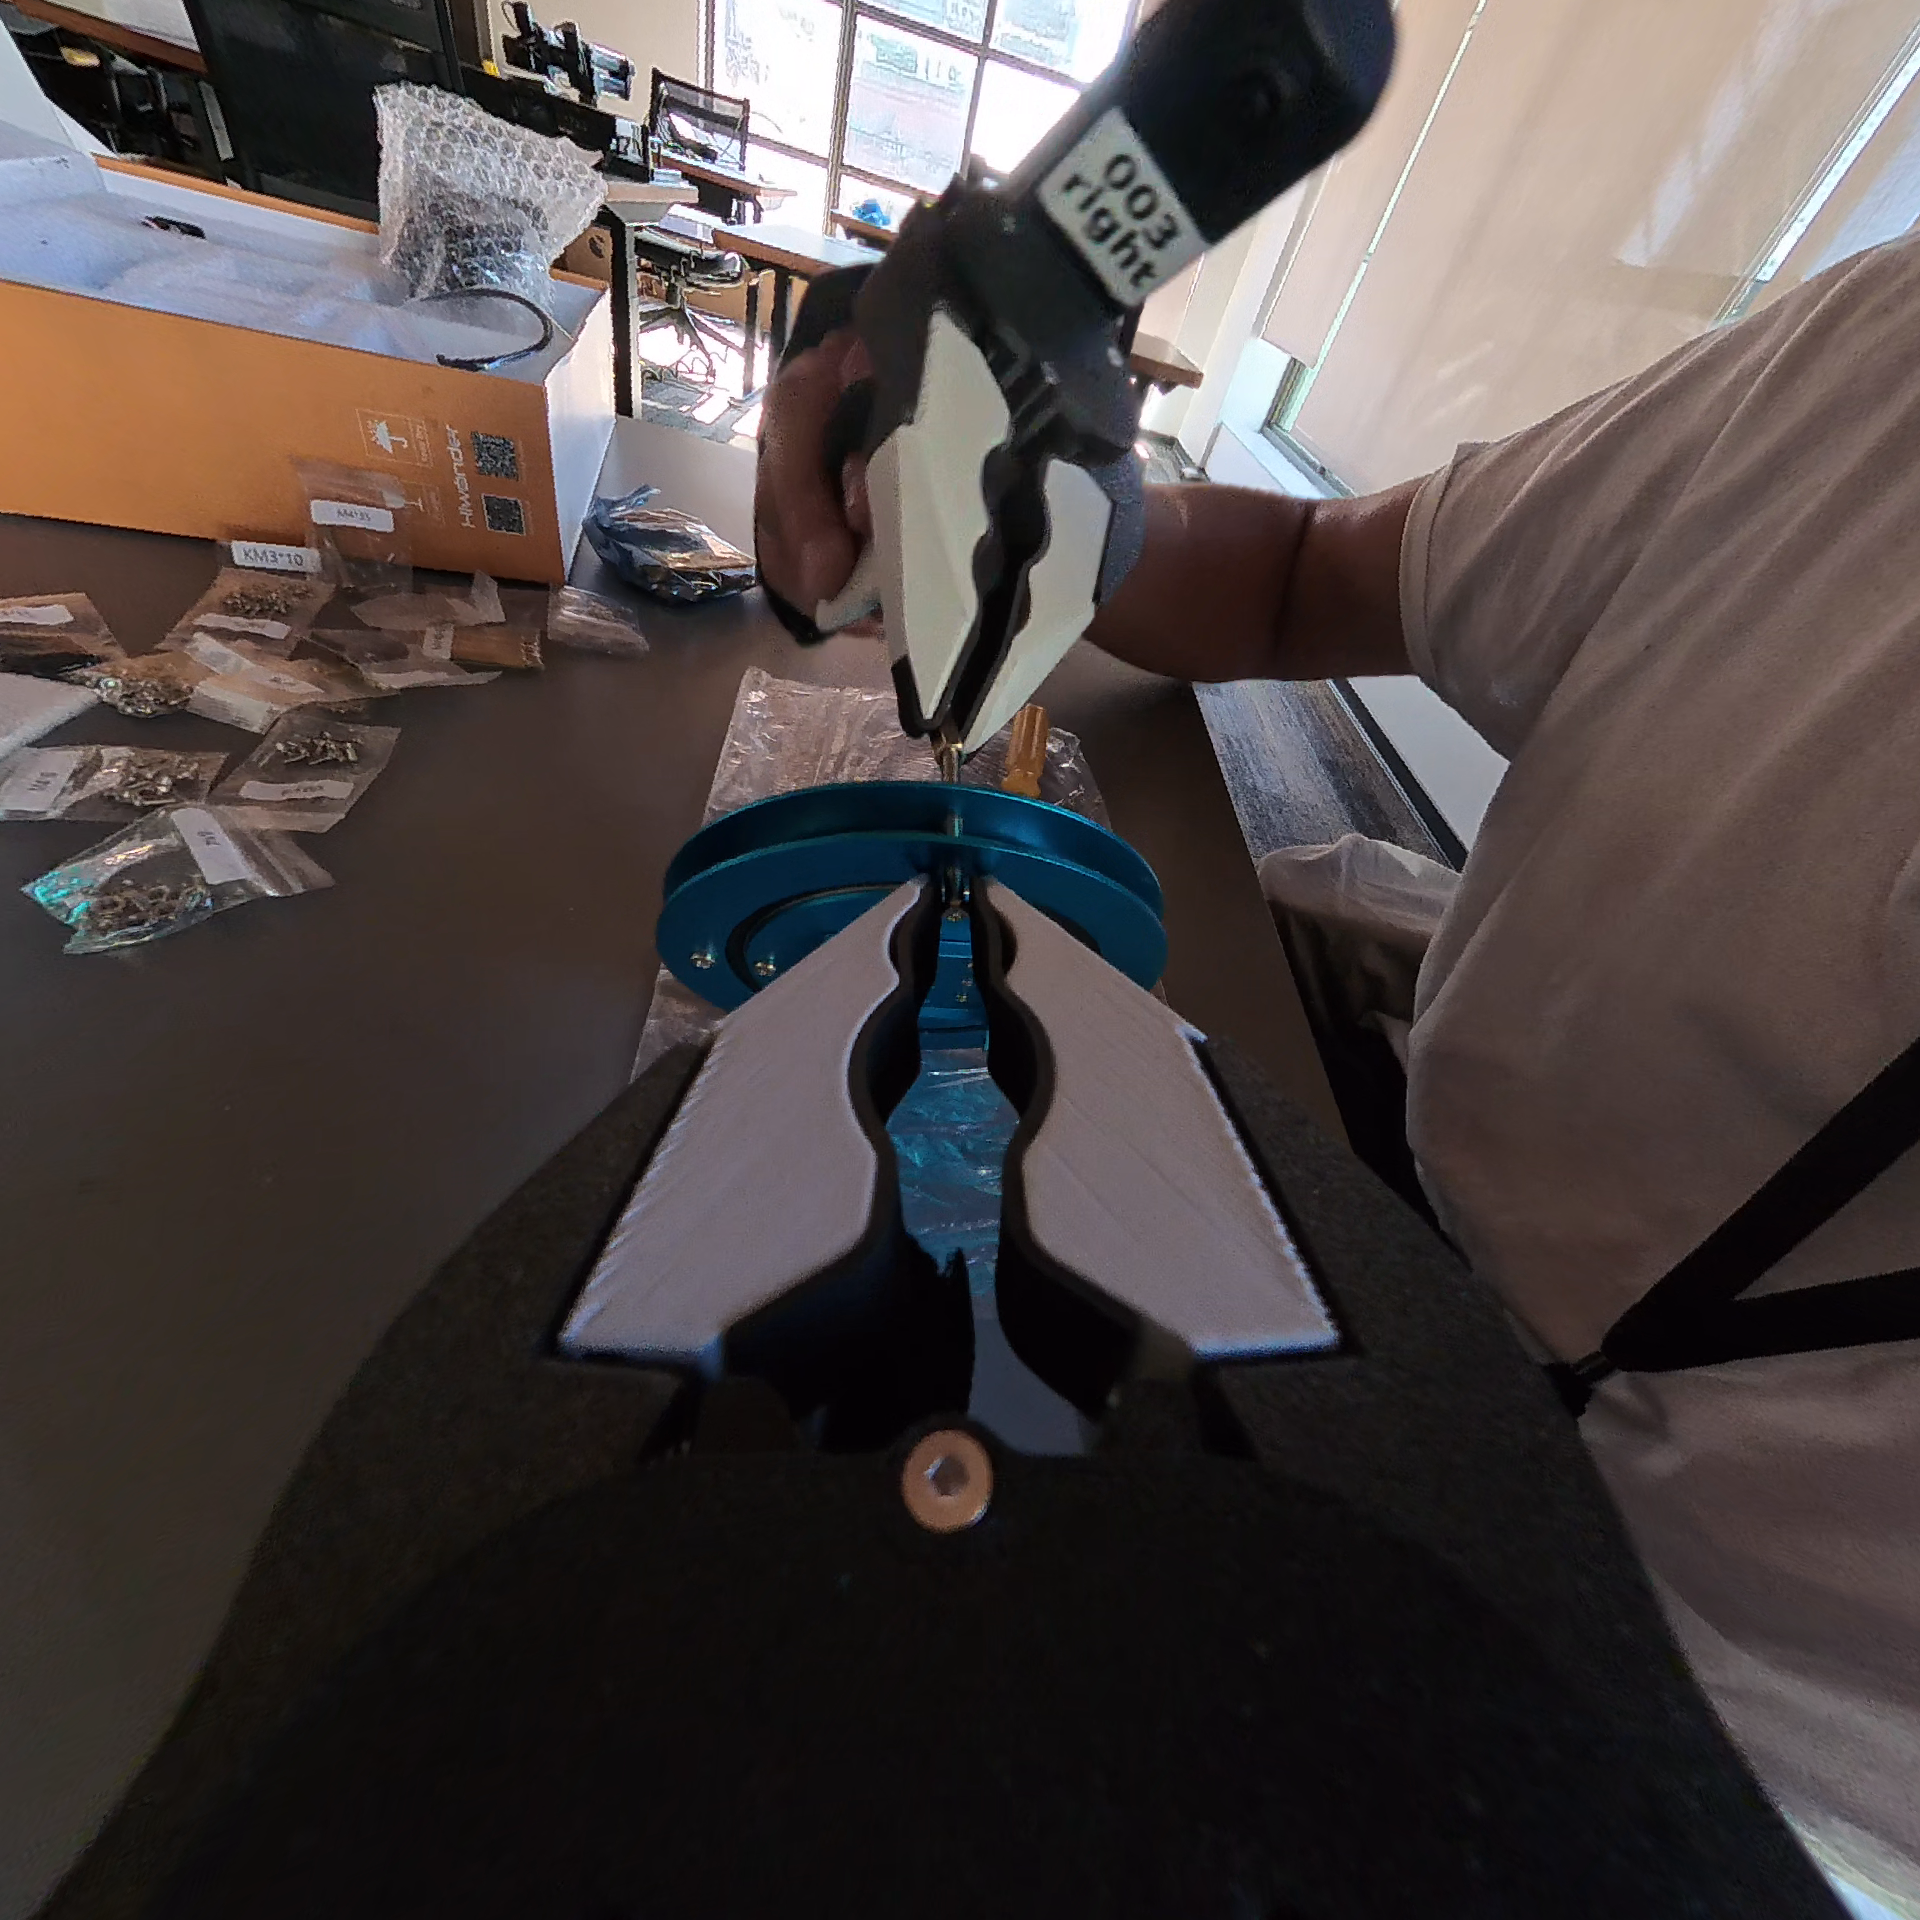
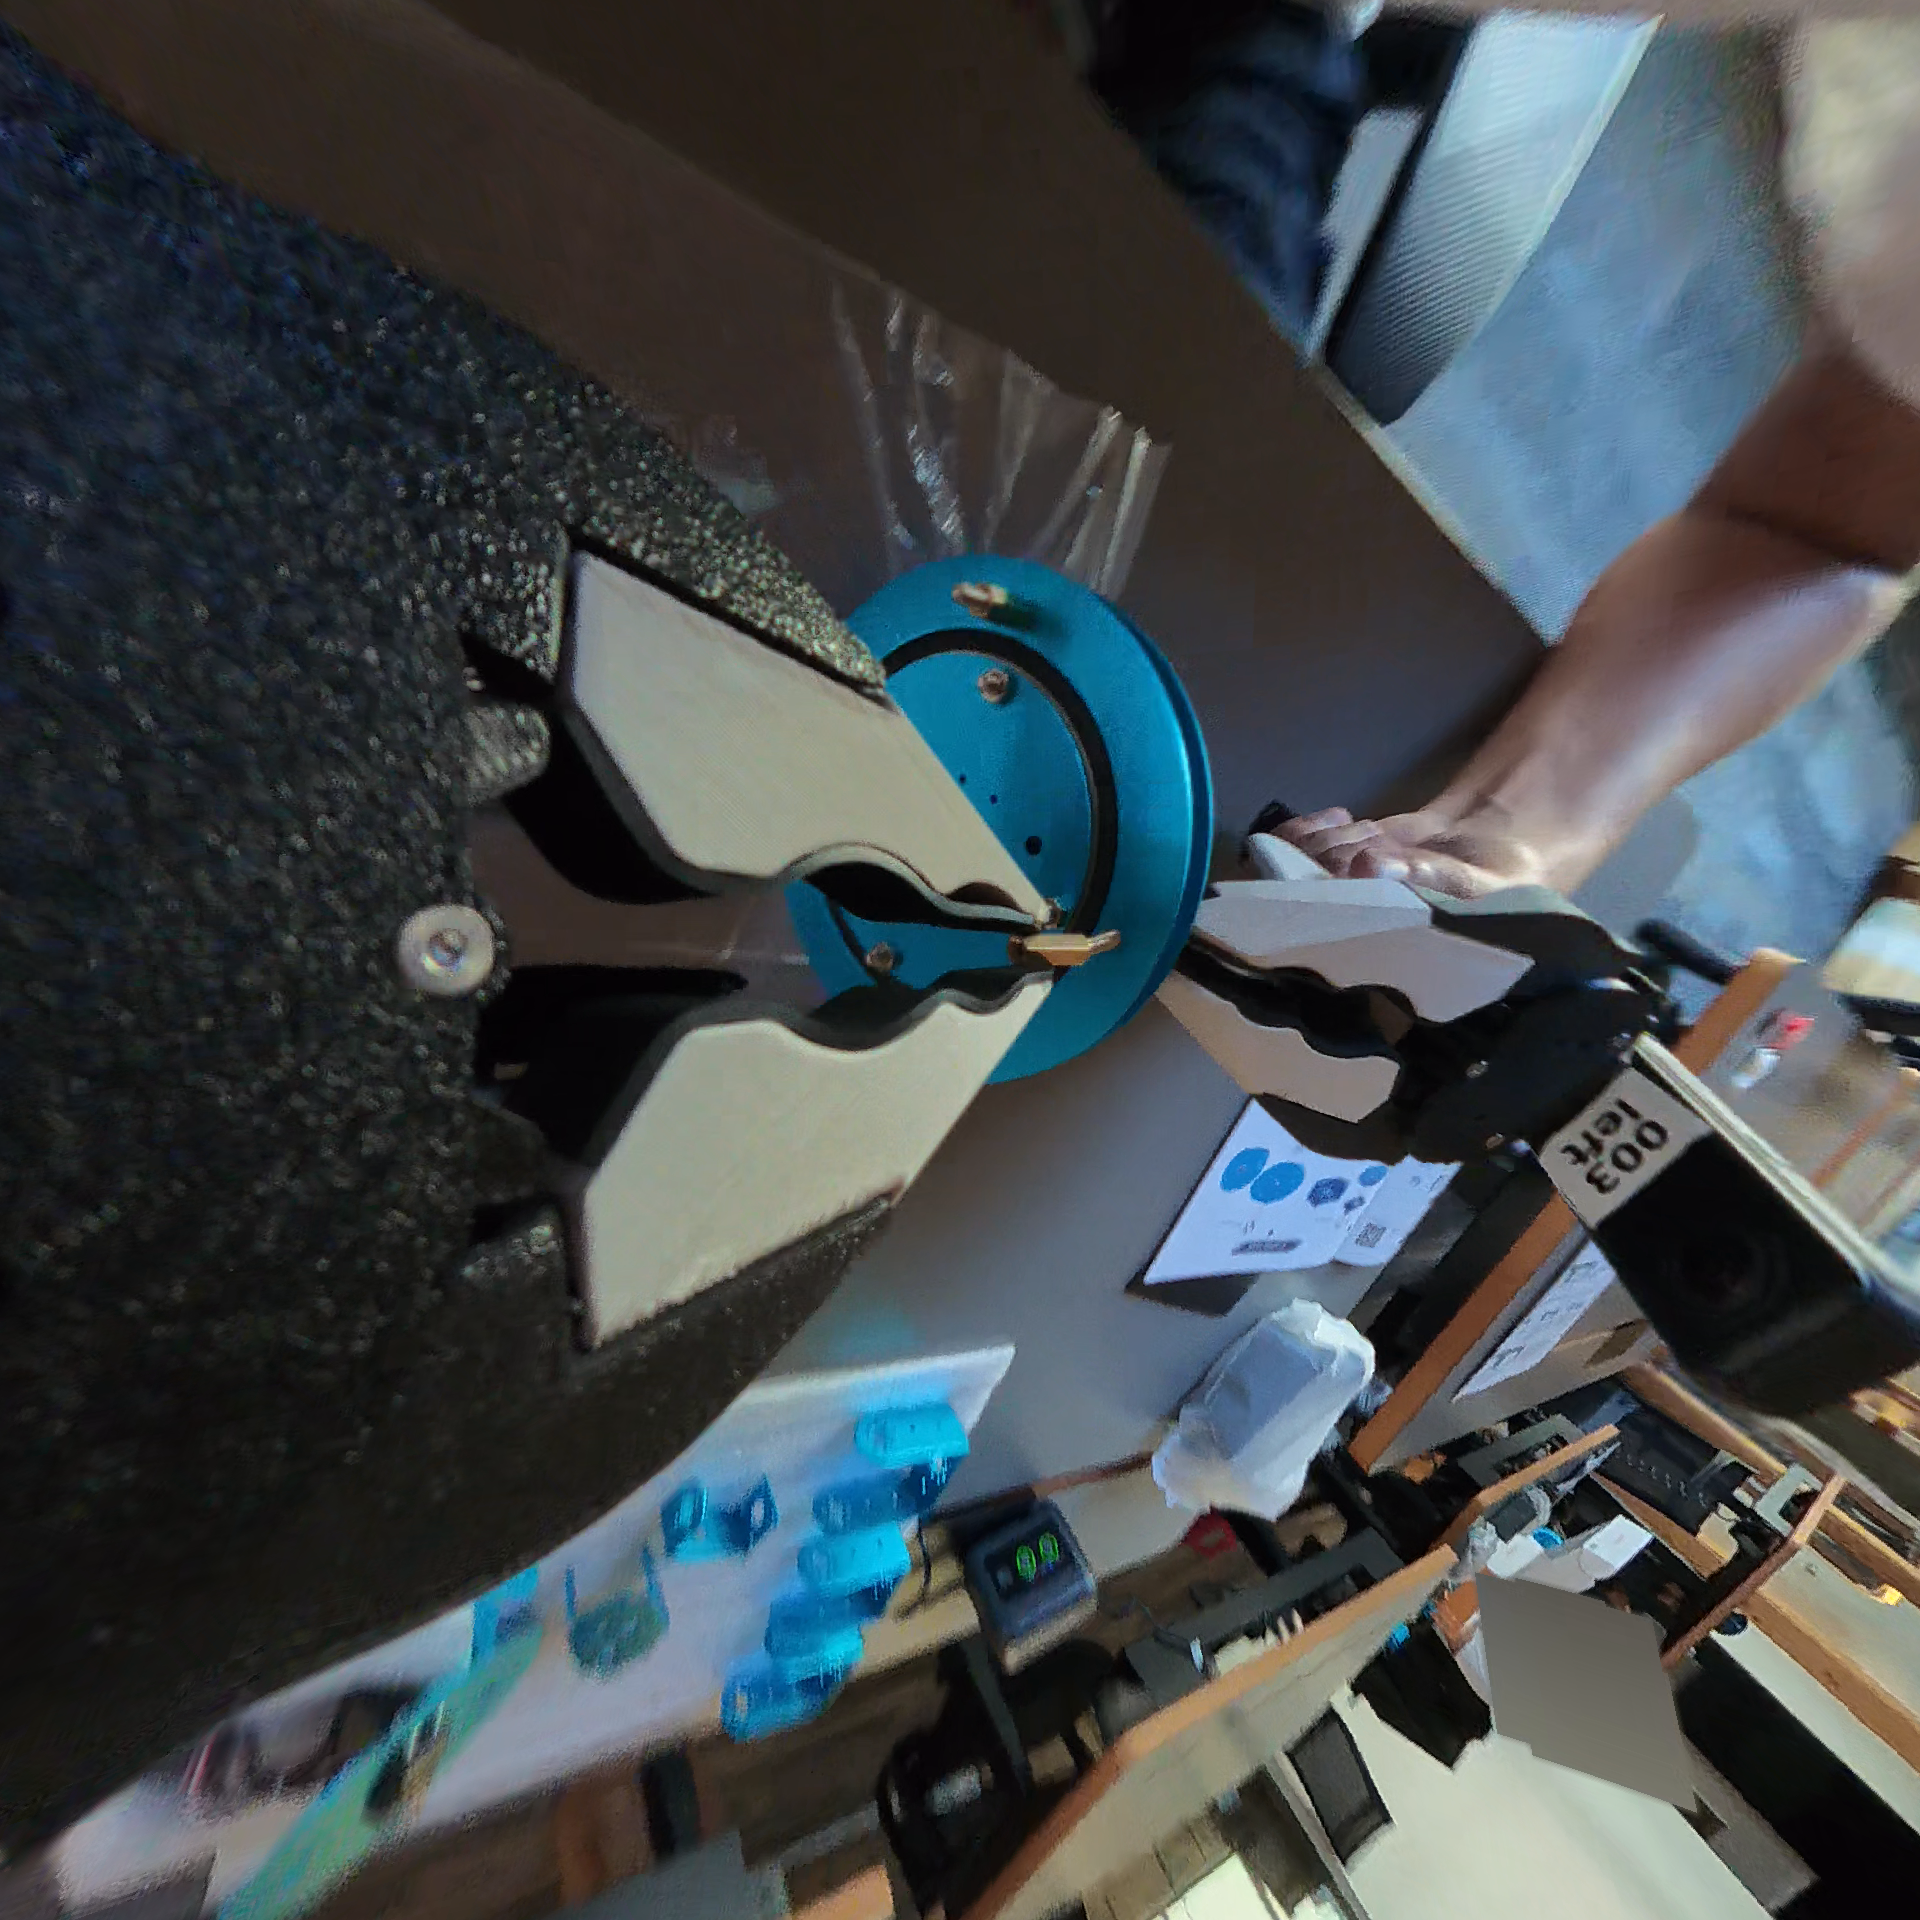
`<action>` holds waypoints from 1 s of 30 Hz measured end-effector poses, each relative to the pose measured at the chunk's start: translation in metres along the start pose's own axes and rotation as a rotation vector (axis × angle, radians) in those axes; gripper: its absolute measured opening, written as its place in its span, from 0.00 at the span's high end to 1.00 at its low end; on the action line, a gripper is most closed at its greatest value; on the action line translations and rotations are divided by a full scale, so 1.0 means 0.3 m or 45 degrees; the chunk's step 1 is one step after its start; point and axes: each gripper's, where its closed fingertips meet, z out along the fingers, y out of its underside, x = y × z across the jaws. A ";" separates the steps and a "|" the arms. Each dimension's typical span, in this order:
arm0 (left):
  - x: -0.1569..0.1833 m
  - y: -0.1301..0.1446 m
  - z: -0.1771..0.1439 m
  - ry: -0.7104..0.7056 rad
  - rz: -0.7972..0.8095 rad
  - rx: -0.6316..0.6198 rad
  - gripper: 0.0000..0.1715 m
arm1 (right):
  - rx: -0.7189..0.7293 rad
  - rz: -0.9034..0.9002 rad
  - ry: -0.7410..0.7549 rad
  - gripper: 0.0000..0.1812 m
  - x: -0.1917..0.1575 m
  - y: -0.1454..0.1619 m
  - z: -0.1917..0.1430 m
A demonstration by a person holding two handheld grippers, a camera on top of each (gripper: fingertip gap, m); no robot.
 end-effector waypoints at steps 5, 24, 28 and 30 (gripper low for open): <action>-0.004 0.000 -0.003 0.009 -0.048 -0.004 0.98 | -0.298 -0.513 0.131 0.97 0.004 -0.001 0.000; -0.002 0.004 -0.008 0.037 -0.077 -0.015 0.98 | -0.502 -0.958 0.145 0.97 0.003 -0.015 0.007; 0.006 0.009 -0.012 0.070 -0.048 -0.023 0.98 | -0.412 -0.801 0.053 0.97 -0.008 -0.028 0.009; 0.003 0.010 -0.015 0.075 -0.056 -0.028 0.98 | -0.422 -0.807 0.036 0.97 -0.011 -0.028 0.014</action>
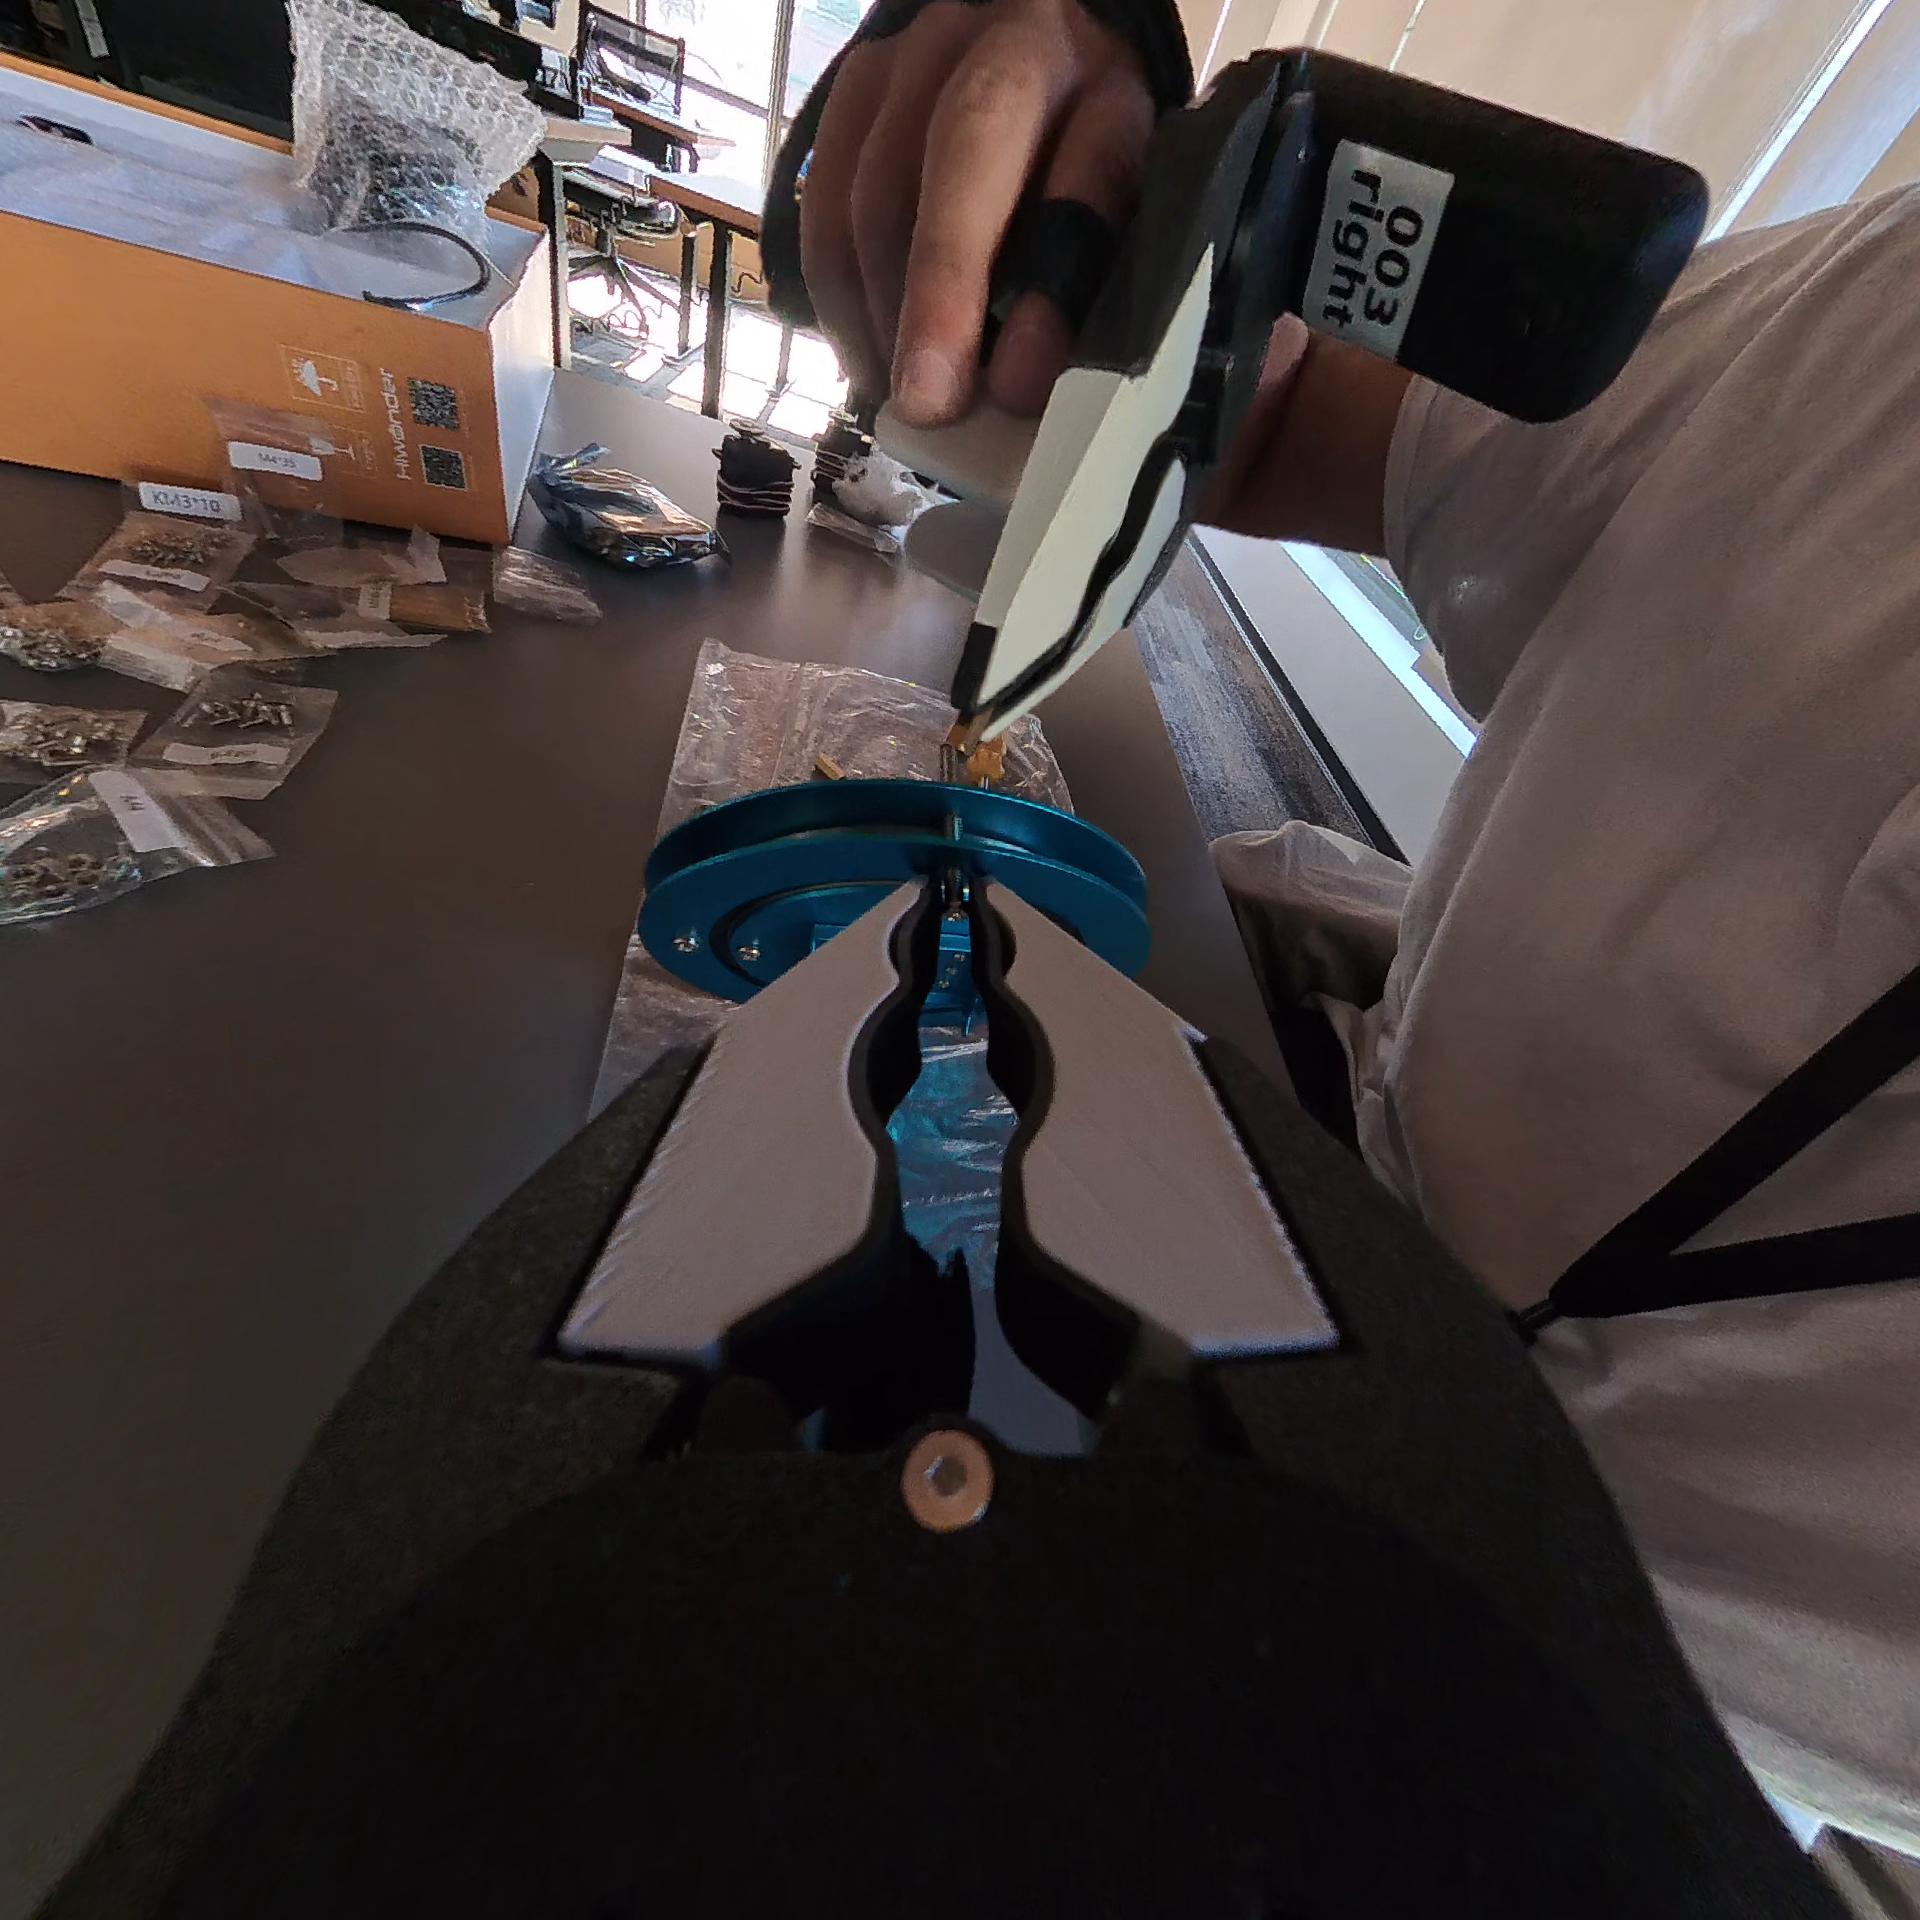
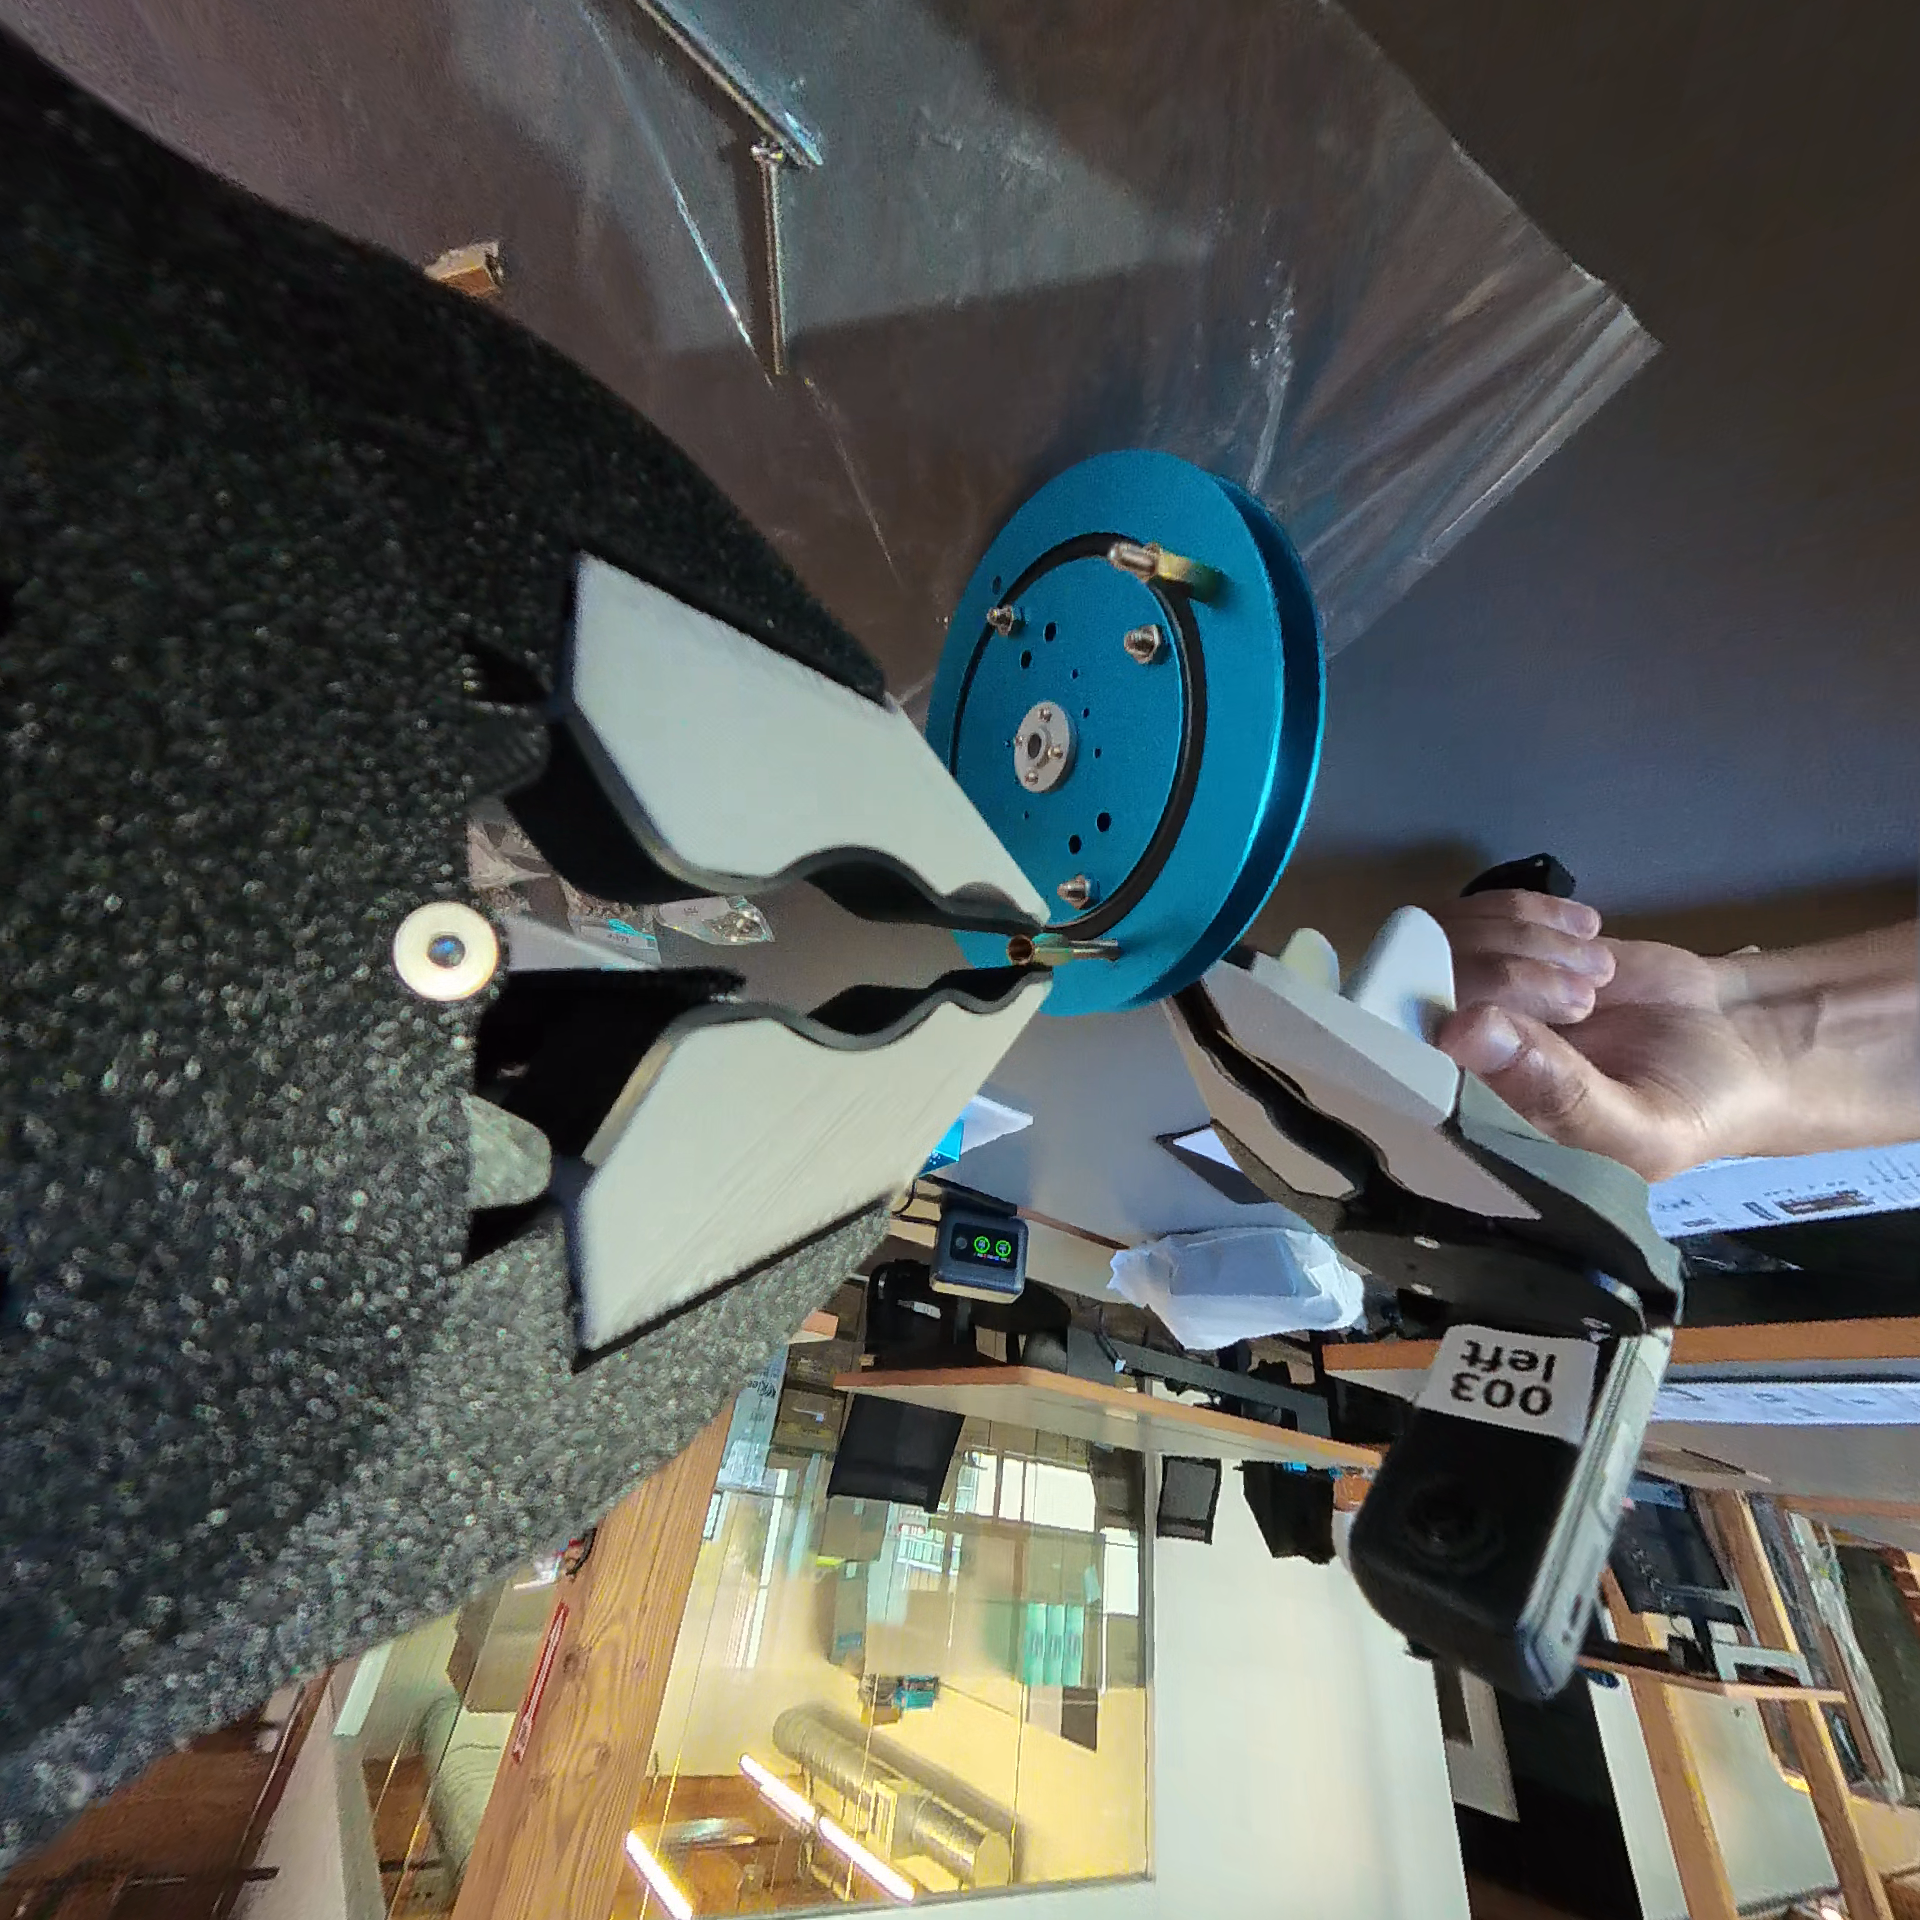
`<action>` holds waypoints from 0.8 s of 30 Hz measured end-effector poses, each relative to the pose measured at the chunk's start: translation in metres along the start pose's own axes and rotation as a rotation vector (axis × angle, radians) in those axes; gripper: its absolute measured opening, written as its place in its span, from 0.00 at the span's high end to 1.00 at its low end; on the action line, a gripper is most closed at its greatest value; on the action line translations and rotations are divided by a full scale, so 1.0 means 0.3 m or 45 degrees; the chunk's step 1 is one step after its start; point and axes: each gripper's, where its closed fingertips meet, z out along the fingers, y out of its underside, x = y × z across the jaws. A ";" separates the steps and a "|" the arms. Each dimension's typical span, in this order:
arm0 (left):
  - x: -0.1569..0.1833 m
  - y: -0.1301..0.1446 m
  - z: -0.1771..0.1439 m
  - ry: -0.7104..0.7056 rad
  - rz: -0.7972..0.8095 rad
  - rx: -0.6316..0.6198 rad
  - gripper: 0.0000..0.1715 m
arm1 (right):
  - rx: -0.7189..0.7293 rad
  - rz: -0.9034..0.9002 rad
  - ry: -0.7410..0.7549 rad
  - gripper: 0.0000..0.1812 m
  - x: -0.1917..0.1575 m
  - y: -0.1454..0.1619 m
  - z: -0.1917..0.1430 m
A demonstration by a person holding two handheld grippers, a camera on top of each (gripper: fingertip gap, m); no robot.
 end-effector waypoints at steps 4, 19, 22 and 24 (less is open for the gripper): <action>0.011 0.006 -0.002 0.043 -0.002 -0.008 0.98 | 0.015 -0.034 -0.032 0.97 -0.002 -0.013 0.003; 0.003 0.012 -0.012 0.094 -0.016 -0.005 0.97 | 0.197 0.154 -0.118 0.97 0.000 -0.018 0.020; 0.003 0.013 -0.013 0.105 -0.028 -0.002 0.97 | 0.177 0.072 -0.103 0.97 -0.001 -0.020 0.019; 0.001 0.015 -0.016 0.110 -0.027 -0.006 0.98 | 0.171 0.114 -0.129 0.97 -0.005 -0.012 0.018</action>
